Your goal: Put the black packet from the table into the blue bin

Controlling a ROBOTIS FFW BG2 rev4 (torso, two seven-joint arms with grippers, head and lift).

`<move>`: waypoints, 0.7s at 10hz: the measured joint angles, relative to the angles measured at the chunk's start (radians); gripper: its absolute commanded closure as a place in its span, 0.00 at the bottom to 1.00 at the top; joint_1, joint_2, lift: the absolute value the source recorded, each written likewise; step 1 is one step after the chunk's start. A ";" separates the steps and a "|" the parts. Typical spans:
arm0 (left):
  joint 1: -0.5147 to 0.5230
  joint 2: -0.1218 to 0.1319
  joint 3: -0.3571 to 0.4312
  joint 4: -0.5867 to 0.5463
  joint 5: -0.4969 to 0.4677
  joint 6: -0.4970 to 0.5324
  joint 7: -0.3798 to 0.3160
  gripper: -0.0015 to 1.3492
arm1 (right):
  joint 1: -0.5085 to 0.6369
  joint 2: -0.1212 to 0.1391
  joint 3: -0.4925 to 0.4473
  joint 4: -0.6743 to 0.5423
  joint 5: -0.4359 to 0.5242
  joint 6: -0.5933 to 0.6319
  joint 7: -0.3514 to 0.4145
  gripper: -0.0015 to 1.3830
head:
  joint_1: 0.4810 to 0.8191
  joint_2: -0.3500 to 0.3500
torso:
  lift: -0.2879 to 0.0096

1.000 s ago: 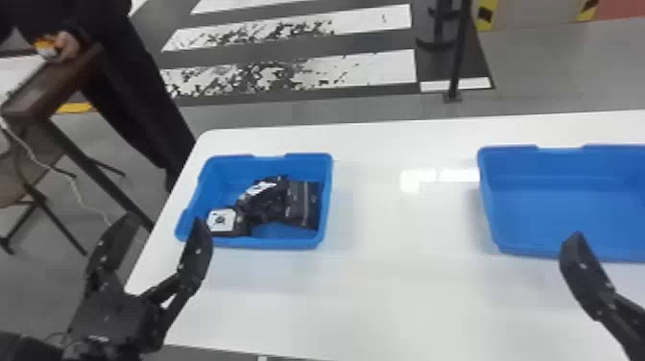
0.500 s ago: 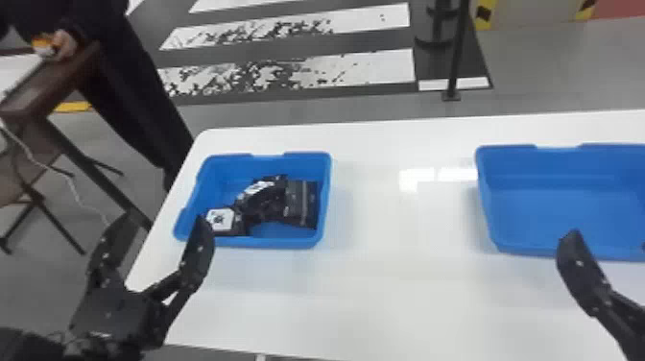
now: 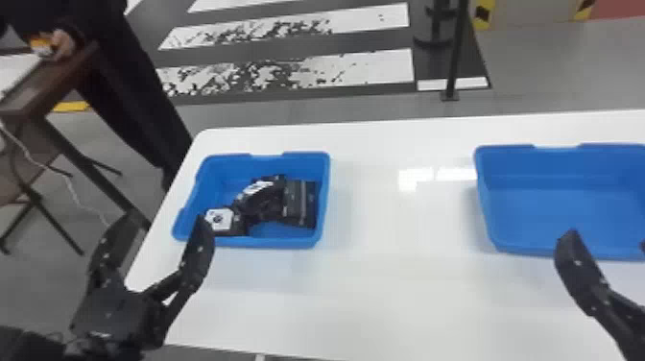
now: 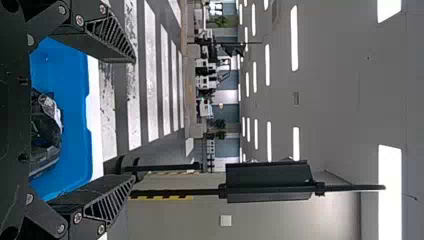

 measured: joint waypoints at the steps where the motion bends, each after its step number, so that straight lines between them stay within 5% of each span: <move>1: 0.000 0.000 -0.001 0.000 0.003 0.004 0.000 0.16 | 0.000 0.000 0.000 0.001 -0.001 0.000 0.000 0.11 | 0.63 0.79 | 0.60; 7: 0.000 0.011 -0.014 0.000 0.012 0.004 0.000 0.16 | 0.002 -0.001 0.000 0.000 -0.003 0.000 0.000 0.11 | 0.63 0.78 | 0.60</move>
